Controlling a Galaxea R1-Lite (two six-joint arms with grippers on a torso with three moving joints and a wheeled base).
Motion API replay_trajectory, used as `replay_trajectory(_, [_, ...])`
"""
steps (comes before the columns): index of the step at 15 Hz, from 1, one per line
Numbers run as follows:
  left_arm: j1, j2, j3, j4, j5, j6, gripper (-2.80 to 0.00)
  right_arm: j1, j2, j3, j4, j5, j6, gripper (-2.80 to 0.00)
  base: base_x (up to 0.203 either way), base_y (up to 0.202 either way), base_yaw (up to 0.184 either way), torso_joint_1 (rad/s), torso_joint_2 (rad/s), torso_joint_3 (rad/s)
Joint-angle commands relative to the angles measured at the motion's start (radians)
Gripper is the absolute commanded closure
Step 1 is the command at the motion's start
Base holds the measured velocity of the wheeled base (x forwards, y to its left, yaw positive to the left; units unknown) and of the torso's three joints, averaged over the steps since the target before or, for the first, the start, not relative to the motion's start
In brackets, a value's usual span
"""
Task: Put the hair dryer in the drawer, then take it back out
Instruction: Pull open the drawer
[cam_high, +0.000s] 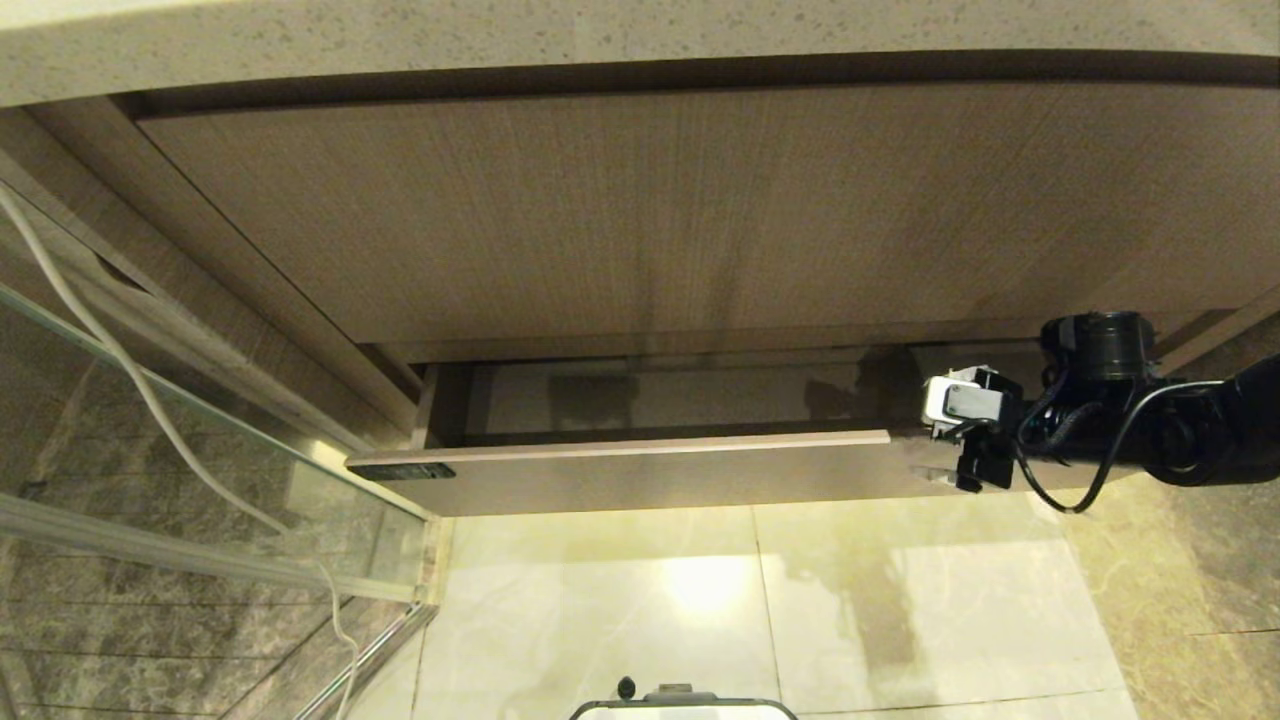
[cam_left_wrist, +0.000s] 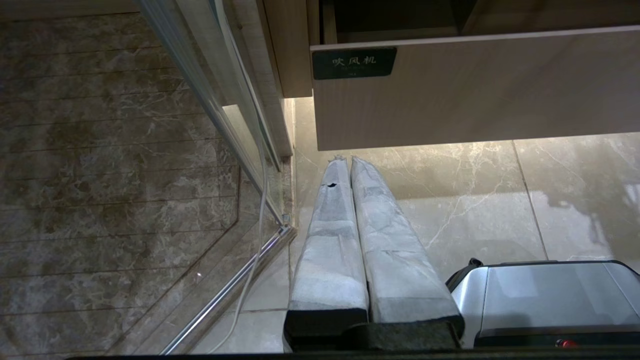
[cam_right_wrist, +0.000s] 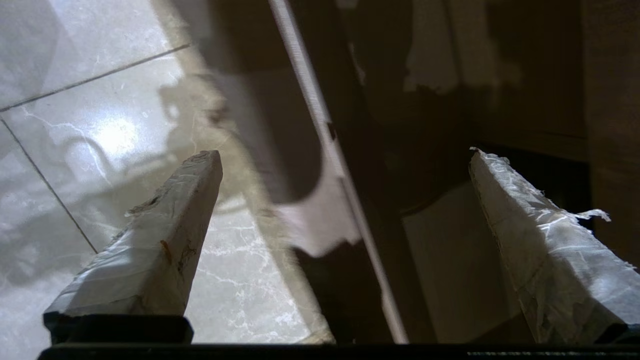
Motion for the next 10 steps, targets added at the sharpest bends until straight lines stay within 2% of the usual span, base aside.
replay_trajectory(1, [0.0,0.0,0.0,0.0,0.0,0.0,0.0,-0.01,-0.061,0.0,0.041,0.003,-0.008,-2.8,0.0,0.0,0.0,0.0,0.0,0.0])
replay_trajectory(3, [0.0,0.0,0.0,0.0,0.0,0.0,0.0,-0.022,-0.074,0.003,0.073,0.005,-0.007,-2.8,0.0,0.0,0.0,0.0,0.0,0.0])
replay_trajectory(5, [0.0,0.0,0.002,0.0,0.0,0.0,0.0,-0.057,-0.172,0.008,0.229,0.007,-0.004,-2.8,0.0,0.0,0.0,0.0,0.0,0.0])
replay_trajectory(7, [0.0,0.0,0.0,0.0,0.0,0.0,0.0,-0.078,-0.269,0.028,0.386,0.014,0.095,-2.8,0.0,0.0,0.0,0.0,0.0,0.0])
replay_trajectory(10, [0.0,0.0,0.001,0.0,0.0,0.0,0.0,-0.084,-0.368,0.067,0.428,0.002,0.227,-2.8,0.0,0.0,0.0,0.0,0.0,0.0])
